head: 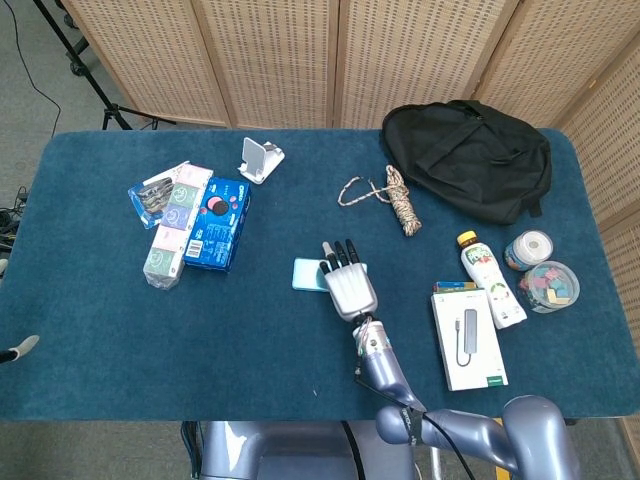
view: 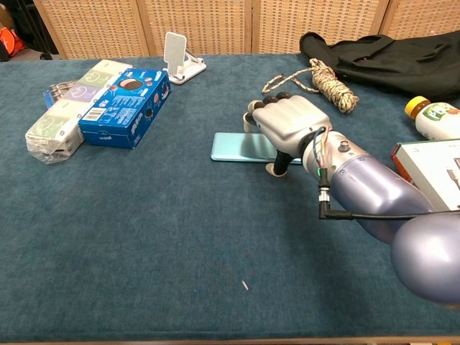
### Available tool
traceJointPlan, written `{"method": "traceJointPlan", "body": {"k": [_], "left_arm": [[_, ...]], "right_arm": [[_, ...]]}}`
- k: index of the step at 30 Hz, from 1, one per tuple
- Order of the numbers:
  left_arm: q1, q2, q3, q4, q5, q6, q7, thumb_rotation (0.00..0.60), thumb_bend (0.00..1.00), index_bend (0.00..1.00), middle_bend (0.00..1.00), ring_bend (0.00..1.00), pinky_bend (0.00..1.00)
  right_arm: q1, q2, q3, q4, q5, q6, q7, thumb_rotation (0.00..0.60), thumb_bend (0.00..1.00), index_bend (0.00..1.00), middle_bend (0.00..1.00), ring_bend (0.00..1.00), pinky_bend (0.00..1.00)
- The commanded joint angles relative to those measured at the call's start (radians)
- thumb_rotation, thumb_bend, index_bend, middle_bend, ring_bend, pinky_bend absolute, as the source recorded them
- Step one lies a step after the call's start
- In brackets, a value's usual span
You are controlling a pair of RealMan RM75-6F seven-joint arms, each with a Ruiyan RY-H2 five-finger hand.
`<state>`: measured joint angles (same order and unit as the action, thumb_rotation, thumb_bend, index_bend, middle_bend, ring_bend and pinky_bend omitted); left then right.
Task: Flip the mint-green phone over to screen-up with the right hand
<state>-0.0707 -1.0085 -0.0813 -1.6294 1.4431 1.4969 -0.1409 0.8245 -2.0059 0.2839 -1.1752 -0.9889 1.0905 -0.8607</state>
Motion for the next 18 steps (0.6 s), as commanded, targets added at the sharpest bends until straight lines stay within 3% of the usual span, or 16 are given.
{"method": "traceJointPlan", "body": {"k": [1, 7, 12, 18], "left_arm": [[0.0, 0.0, -0.001, 0.0, -0.002, -0.001, 0.0, 0.6, 0.0, 0.0, 0.0, 0.0, 0.02], [-0.001, 0.001, -0.001, 0.0, -0.003, -0.003, -0.001, 0.6, 0.0, 0.0, 0.0, 0.0, 0.02], [-0.002, 0.001, -0.004, 0.0, -0.008, -0.005, -0.002, 0.6, 0.0, 0.0, 0.0, 0.0, 0.02], [-0.001, 0.0, -0.004, -0.001, -0.008, -0.004, -0.001, 0.6, 0.0, 0.0, 0.0, 0.0, 0.02]], "right_arm": [[0.005, -0.007, 0.003, 0.011, 0.004, -0.004, 0.002, 0.6, 0.34, 0.23, 0.0, 0.0, 0.0], [0.014, -0.019, 0.006, 0.04, 0.015, -0.012, -0.001, 0.6, 0.37, 0.28, 0.0, 0.0, 0.0], [0.019, -0.023, 0.008, 0.061, -0.005, 0.001, 0.02, 0.6, 0.5, 0.4, 0.0, 0.0, 0.0], [0.019, -0.02, 0.003, 0.073, -0.029, 0.011, 0.042, 0.6, 0.64, 0.47, 0.0, 0.0, 0.0]]}}
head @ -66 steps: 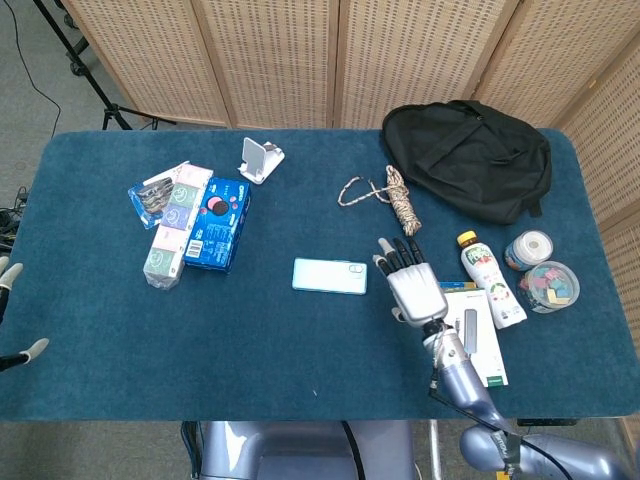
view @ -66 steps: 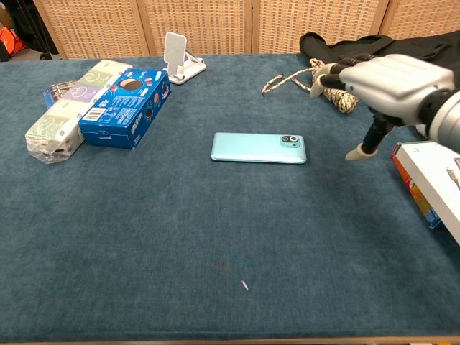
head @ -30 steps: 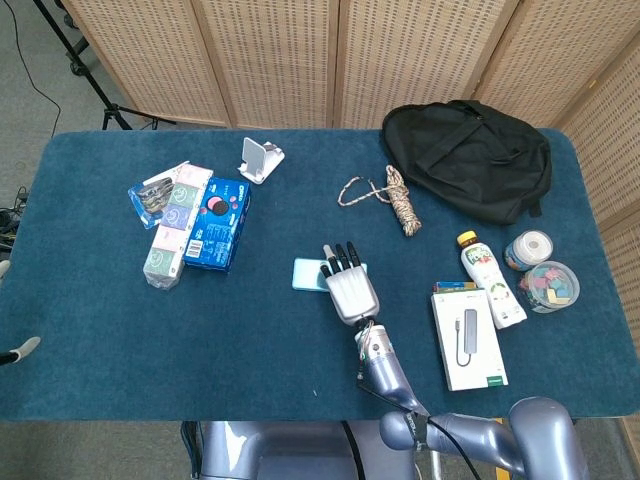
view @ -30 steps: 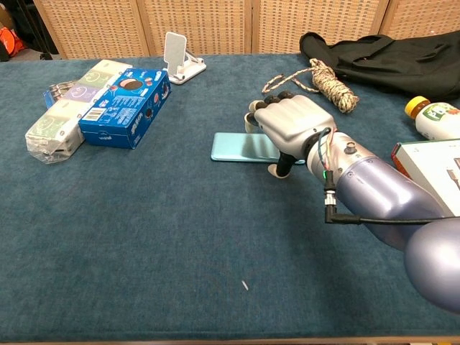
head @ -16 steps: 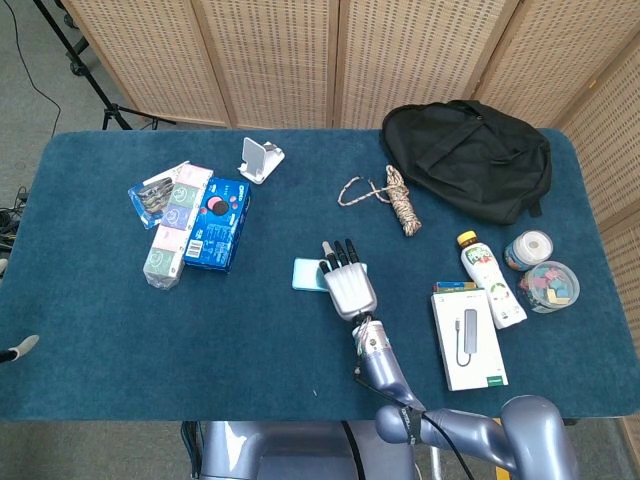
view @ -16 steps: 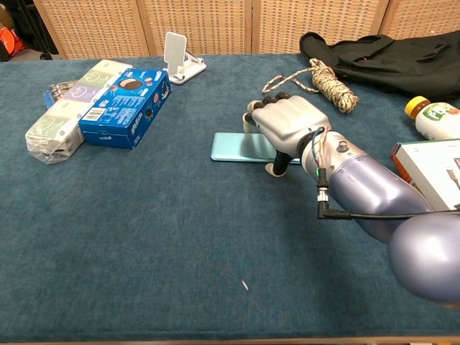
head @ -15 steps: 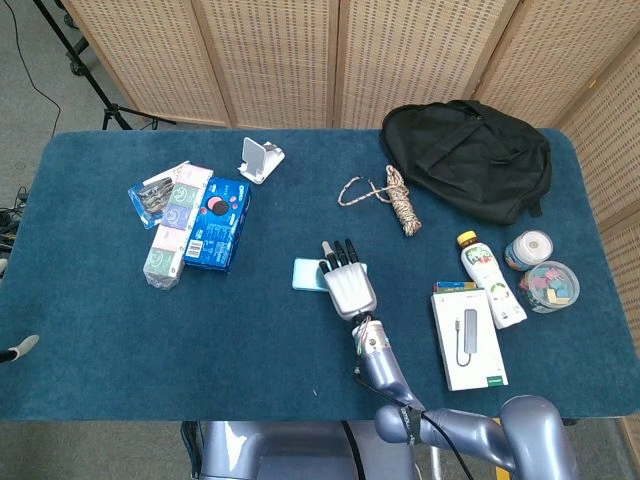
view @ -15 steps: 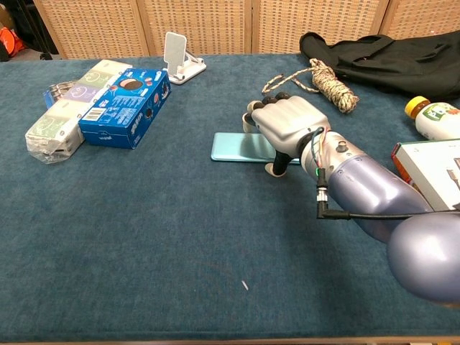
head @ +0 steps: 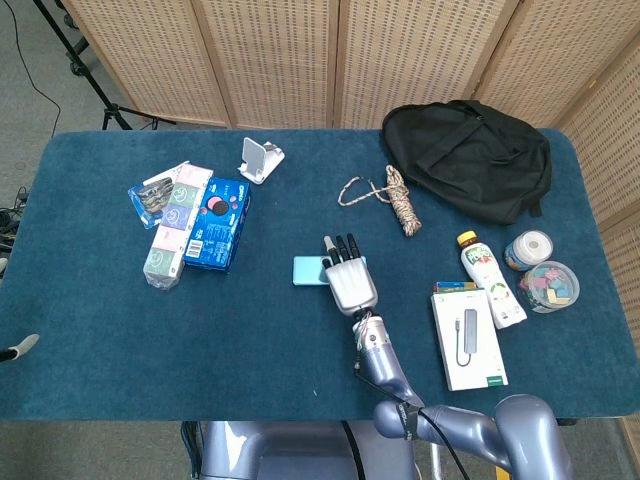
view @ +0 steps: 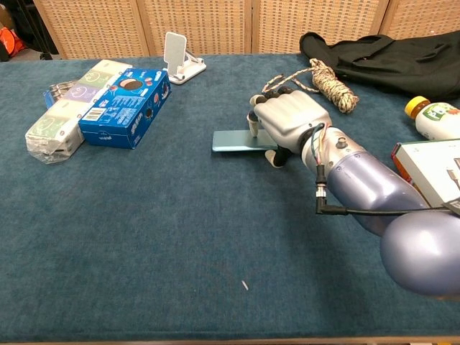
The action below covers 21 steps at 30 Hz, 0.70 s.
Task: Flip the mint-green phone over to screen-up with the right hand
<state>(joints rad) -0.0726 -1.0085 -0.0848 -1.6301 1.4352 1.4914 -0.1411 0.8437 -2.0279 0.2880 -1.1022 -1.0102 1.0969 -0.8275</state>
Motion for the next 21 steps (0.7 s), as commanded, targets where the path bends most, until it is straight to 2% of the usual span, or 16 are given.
{"method": "traceJointPlan", "body": {"k": [1, 5, 9, 14, 16, 20, 21], "left_arm": [[0.001, 0.0, -0.001, 0.0, -0.001, 0.002, -0.001, 0.6, 0.0, 0.0, 0.0, 0.0, 0.02], [0.001, -0.001, 0.0, 0.0, -0.001, 0.0, 0.002, 0.6, 0.0, 0.0, 0.0, 0.0, 0.02], [0.0, -0.002, -0.001, 0.0, -0.002, -0.001, 0.007, 0.6, 0.0, 0.0, 0.0, 0.0, 0.02], [-0.001, -0.003, -0.004, 0.002, -0.011, -0.005, 0.008, 0.6, 0.0, 0.0, 0.0, 0.0, 0.02], [-0.002, -0.003, -0.006, 0.003, -0.014, -0.006, 0.008, 0.6, 0.0, 0.0, 0.0, 0.0, 0.02], [-0.004, -0.005, -0.006, 0.003, -0.017, -0.011, 0.014, 0.6, 0.0, 0.0, 0.0, 0.0, 0.02], [-0.004, -0.005, -0.006, 0.002, -0.016, -0.011, 0.014, 0.6, 0.0, 0.0, 0.0, 0.0, 0.02]], "right_arm": [[-0.001, 0.003, -0.001, 0.0, -0.014, 0.007, 0.015, 0.6, 0.66, 0.47, 0.0, 0.0, 0.0], [0.008, 0.004, 0.011, 0.015, -0.03, 0.009, 0.039, 0.6, 0.72, 0.49, 0.0, 0.0, 0.0], [0.032, 0.002, 0.037, 0.052, -0.028, -0.009, 0.048, 0.6, 0.73, 0.5, 0.0, 0.0, 0.0], [0.08, 0.004, 0.091, 0.124, -0.012, -0.036, 0.055, 0.6, 0.74, 0.5, 0.0, 0.0, 0.0], [0.1, 0.005, 0.113, 0.162, -0.003, -0.047, 0.058, 0.6, 0.73, 0.5, 0.0, 0.0, 0.0], [0.151, -0.013, 0.168, 0.258, 0.033, -0.083, 0.078, 0.6, 0.63, 0.5, 0.0, 0.0, 0.0], [0.168, -0.02, 0.18, 0.296, 0.042, -0.094, 0.081, 0.6, 0.59, 0.5, 0.0, 0.0, 0.0]]}}
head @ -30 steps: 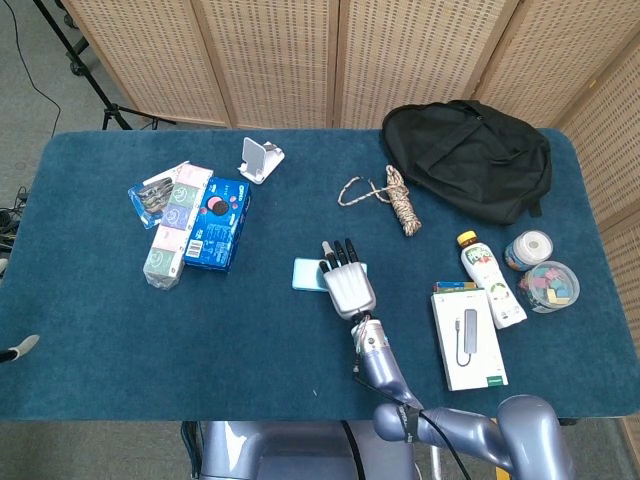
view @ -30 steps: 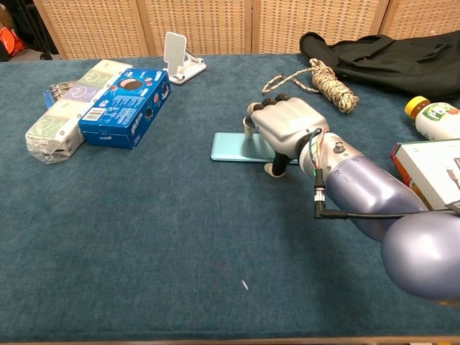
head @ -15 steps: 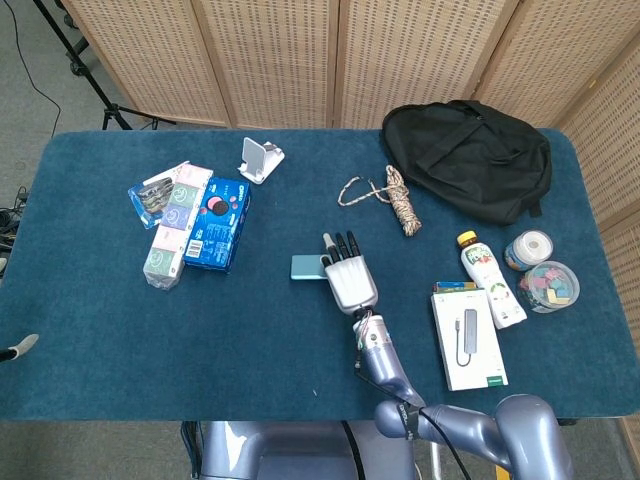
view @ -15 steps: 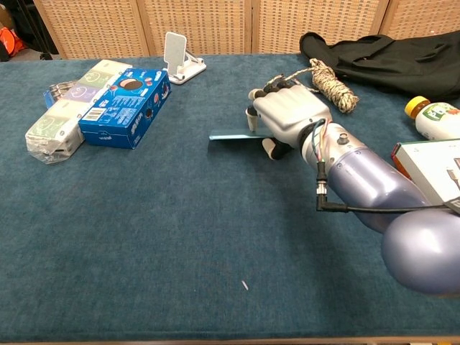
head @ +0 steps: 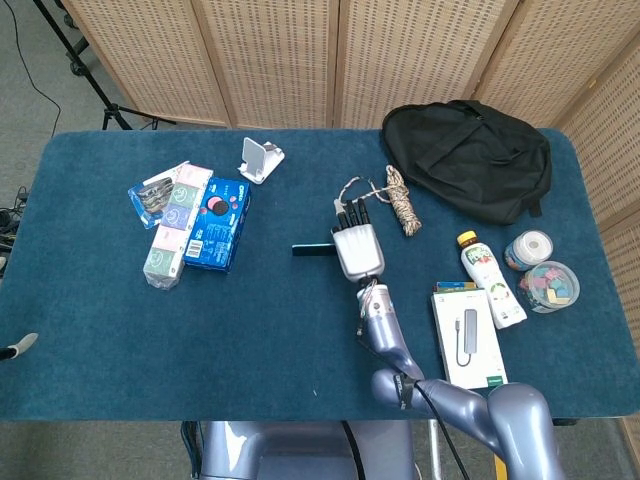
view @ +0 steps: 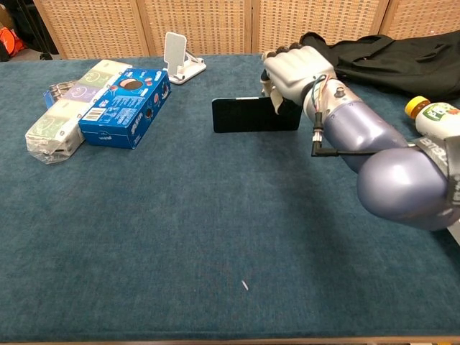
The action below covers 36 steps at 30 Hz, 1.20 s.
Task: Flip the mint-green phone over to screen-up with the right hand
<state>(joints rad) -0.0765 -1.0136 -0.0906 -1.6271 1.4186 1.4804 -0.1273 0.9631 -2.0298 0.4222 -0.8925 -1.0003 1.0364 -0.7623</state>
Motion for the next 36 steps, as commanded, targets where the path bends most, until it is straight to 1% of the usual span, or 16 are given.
{"method": "traceJointPlan", "body": {"k": [1, 3, 5, 6, 8, 9, 11, 14, 17, 19, 24, 27, 30, 32, 34, 36], "left_arm": [[0.0, 0.0, -0.001, -0.001, 0.0, 0.002, 0.0, 0.6, 0.0, 0.0, 0.0, 0.0, 0.02], [0.002, 0.0, -0.004, 0.0, -0.002, 0.006, -0.001, 0.6, 0.0, 0.0, 0.0, 0.0, 0.02], [0.002, 0.0, -0.005, 0.001, -0.006, 0.007, -0.005, 0.6, 0.0, 0.0, 0.0, 0.0, 0.02], [0.002, 0.001, -0.006, 0.002, -0.008, 0.006, -0.007, 0.6, 0.0, 0.0, 0.0, 0.0, 0.02], [0.003, 0.001, -0.01, 0.005, -0.016, 0.005, -0.011, 0.6, 0.0, 0.0, 0.0, 0.0, 0.02], [0.003, 0.002, -0.013, 0.008, -0.024, 0.002, -0.014, 0.6, 0.0, 0.0, 0.0, 0.0, 0.02], [0.001, 0.002, -0.017, 0.012, -0.033, -0.003, -0.019, 0.6, 0.0, 0.0, 0.0, 0.0, 0.02], [-0.002, 0.002, -0.018, 0.015, -0.037, -0.01, -0.019, 0.6, 0.0, 0.0, 0.0, 0.0, 0.02], [-0.003, -0.001, -0.016, 0.016, -0.034, -0.014, -0.013, 0.6, 0.0, 0.0, 0.0, 0.0, 0.02], [-0.004, -0.002, -0.011, 0.013, -0.027, -0.016, -0.007, 0.6, 0.0, 0.0, 0.0, 0.0, 0.02], [0.0, -0.002, -0.003, 0.009, -0.006, -0.003, -0.002, 0.6, 0.0, 0.0, 0.0, 0.0, 0.02], [0.004, -0.001, 0.0, 0.008, 0.004, 0.005, -0.004, 0.6, 0.0, 0.0, 0.0, 0.0, 0.02], [0.007, -0.001, 0.003, 0.007, 0.012, 0.012, -0.005, 0.6, 0.0, 0.0, 0.0, 0.0, 0.02], [0.01, -0.001, 0.005, 0.005, 0.019, 0.019, -0.005, 0.6, 0.0, 0.0, 0.0, 0.0, 0.02], [0.011, -0.001, 0.007, 0.005, 0.023, 0.023, -0.004, 0.6, 0.0, 0.0, 0.0, 0.0, 0.02], [0.015, -0.003, 0.01, 0.0, 0.032, 0.031, 0.002, 0.6, 0.0, 0.0, 0.0, 0.0, 0.02]], "right_arm": [[0.063, -0.023, 0.053, 0.121, 0.038, -0.043, 0.013, 0.6, 0.54, 0.49, 0.0, 0.0, 0.0], [0.084, -0.036, 0.061, 0.184, 0.046, -0.059, 0.017, 0.6, 0.4, 0.47, 0.0, 0.0, 0.0], [0.098, -0.047, 0.062, 0.248, 0.052, -0.077, 0.018, 0.6, 0.28, 0.43, 0.0, 0.0, 0.0], [0.103, -0.053, 0.062, 0.271, 0.052, -0.082, 0.025, 0.6, 0.19, 0.38, 0.0, 0.0, 0.0], [0.108, -0.056, 0.06, 0.298, 0.041, -0.084, 0.061, 0.6, 0.06, 0.28, 0.0, 0.0, 0.0], [0.11, -0.053, 0.057, 0.303, 0.028, -0.08, 0.094, 0.6, 0.02, 0.23, 0.0, 0.0, 0.0], [0.107, -0.039, 0.044, 0.293, -0.002, -0.065, 0.135, 0.6, 0.0, 0.18, 0.0, 0.0, 0.0], [0.089, -0.001, 0.019, 0.228, -0.055, -0.024, 0.195, 0.6, 0.0, 0.17, 0.0, 0.0, 0.0], [0.044, 0.059, -0.01, 0.1, -0.105, 0.042, 0.233, 0.6, 0.0, 0.17, 0.0, 0.0, 0.0], [-0.006, 0.114, -0.038, -0.023, -0.139, 0.095, 0.246, 0.6, 0.0, 0.17, 0.0, 0.0, 0.0], [-0.134, 0.262, -0.131, -0.269, -0.233, 0.22, 0.248, 0.6, 0.0, 0.16, 0.0, 0.0, 0.0], [-0.203, 0.347, -0.177, -0.38, -0.265, 0.268, 0.256, 0.6, 0.0, 0.16, 0.0, 0.0, 0.0], [-0.268, 0.419, -0.223, -0.459, -0.294, 0.314, 0.266, 0.6, 0.0, 0.15, 0.0, 0.0, 0.0], [-0.324, 0.48, -0.271, -0.509, -0.332, 0.354, 0.288, 0.6, 0.0, 0.14, 0.0, 0.0, 0.0], [-0.362, 0.518, -0.301, -0.539, -0.356, 0.384, 0.312, 0.6, 0.0, 0.13, 0.0, 0.0, 0.0], [-0.439, 0.586, -0.355, -0.595, -0.397, 0.447, 0.369, 0.6, 0.0, 0.11, 0.0, 0.0, 0.0]]}}
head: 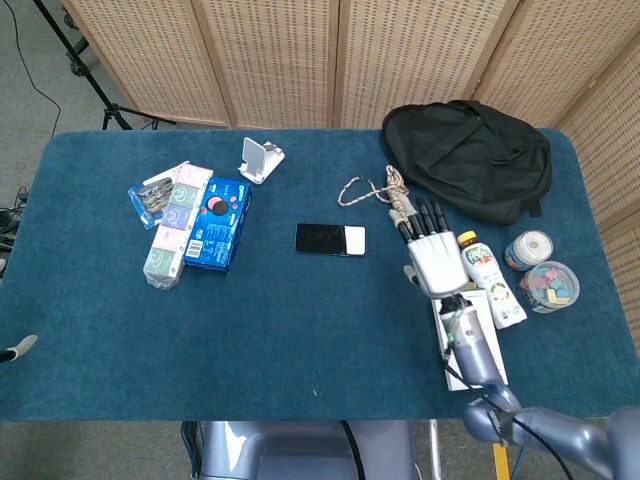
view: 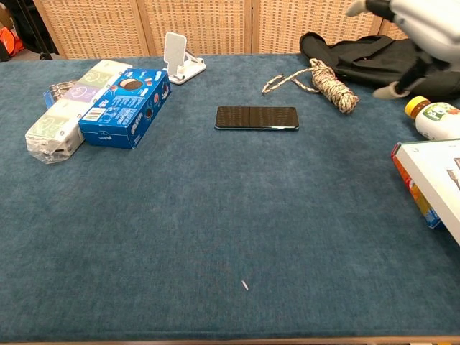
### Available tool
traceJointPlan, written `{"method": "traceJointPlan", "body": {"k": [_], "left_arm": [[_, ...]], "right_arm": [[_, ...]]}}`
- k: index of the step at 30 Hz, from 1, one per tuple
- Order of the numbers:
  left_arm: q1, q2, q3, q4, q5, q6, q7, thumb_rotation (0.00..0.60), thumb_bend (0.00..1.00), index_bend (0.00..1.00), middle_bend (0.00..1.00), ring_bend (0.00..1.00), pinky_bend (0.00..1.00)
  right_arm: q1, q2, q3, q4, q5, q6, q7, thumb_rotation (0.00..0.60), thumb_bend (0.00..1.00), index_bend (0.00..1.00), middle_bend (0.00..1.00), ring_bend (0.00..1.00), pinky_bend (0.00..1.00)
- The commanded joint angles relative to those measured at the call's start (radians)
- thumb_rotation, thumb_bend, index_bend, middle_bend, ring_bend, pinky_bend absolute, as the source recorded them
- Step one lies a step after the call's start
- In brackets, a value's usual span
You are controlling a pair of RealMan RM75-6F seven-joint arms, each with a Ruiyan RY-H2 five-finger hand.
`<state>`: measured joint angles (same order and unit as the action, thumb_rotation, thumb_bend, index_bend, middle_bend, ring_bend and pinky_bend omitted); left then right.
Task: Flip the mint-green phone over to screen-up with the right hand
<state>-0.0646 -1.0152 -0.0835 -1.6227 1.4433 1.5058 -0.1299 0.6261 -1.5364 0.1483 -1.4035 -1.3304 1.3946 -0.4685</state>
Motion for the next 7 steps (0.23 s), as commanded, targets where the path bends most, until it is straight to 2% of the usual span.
{"method": "traceJointPlan", "body": {"k": [1, 3, 7], "left_arm": [[0.004, -0.004, 0.009, -0.007, 0.023, 0.013, 0.014, 0.6, 0.0, 0.0, 0.0, 0.0, 0.02], [0.008, -0.008, 0.012, -0.011, 0.033, 0.024, 0.026, 0.6, 0.0, 0.0, 0.0, 0.0, 0.02], [0.012, -0.013, 0.013, -0.01, 0.04, 0.036, 0.035, 0.6, 0.0, 0.0, 0.0, 0.0, 0.02]], "right_arm": [[-0.174, 0.14, -0.122, -0.128, -0.066, 0.144, 0.114, 0.6, 0.0, 0.1, 0.0, 0.0, 0.0], [-0.245, 0.209, -0.176, -0.187, -0.1, 0.195, 0.162, 0.6, 0.0, 0.09, 0.0, 0.0, 0.0], [-0.312, 0.253, -0.196, -0.207, -0.125, 0.247, 0.198, 0.6, 0.0, 0.08, 0.0, 0.0, 0.0]]}}
